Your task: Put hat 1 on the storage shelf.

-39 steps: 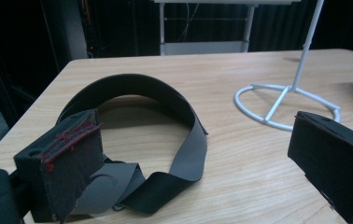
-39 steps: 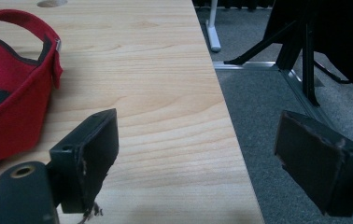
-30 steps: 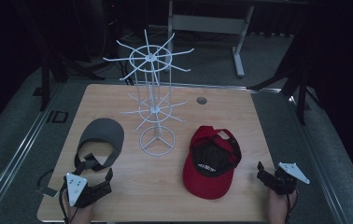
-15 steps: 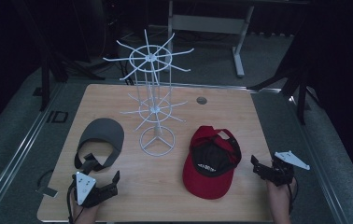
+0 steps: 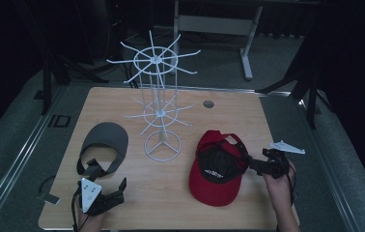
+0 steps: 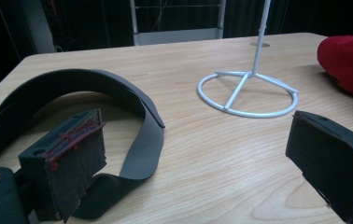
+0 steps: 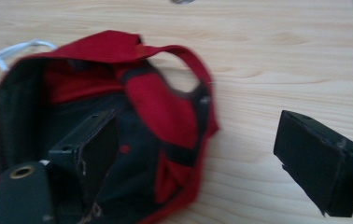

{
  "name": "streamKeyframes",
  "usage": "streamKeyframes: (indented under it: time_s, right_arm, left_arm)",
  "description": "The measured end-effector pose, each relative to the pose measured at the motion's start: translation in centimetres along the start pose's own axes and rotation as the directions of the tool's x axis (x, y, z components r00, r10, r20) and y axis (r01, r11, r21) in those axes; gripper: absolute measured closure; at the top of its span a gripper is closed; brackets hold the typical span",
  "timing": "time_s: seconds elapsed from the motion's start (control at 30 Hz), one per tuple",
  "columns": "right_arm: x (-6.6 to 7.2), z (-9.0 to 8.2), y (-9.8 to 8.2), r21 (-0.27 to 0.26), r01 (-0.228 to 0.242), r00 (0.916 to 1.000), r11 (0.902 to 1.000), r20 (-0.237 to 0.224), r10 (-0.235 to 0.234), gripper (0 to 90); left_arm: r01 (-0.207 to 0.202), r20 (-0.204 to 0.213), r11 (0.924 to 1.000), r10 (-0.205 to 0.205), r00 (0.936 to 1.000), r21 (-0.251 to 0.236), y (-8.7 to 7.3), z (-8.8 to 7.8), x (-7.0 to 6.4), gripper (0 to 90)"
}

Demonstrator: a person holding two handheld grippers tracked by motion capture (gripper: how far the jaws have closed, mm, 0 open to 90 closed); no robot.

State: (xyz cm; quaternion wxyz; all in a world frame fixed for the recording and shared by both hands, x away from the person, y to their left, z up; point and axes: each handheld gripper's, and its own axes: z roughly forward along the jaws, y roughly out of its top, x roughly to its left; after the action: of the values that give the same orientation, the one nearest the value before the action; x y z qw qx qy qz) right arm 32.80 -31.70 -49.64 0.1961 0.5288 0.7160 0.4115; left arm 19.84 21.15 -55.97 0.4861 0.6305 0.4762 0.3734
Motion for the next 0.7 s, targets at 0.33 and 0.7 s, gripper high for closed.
streamKeyframes:
  time_s: [0.33,0.7]
  right_arm:
    - [1.5,4.0,-0.5,0.097,0.036,0.9991,0.9946,0.017,-0.038,13.3]
    - [3.0,6.7,-1.8,0.175,0.107,0.9894,0.9787,0.079,-0.122,21.4]
  left_arm:
    - [0.018,0.004,0.9995,-0.018,0.9998,0.026,0.0,0.1,0.1,5.1]
    - [-0.018,0.023,0.9975,0.017,0.9996,0.068,0.3,0.1,-0.4,5.7]
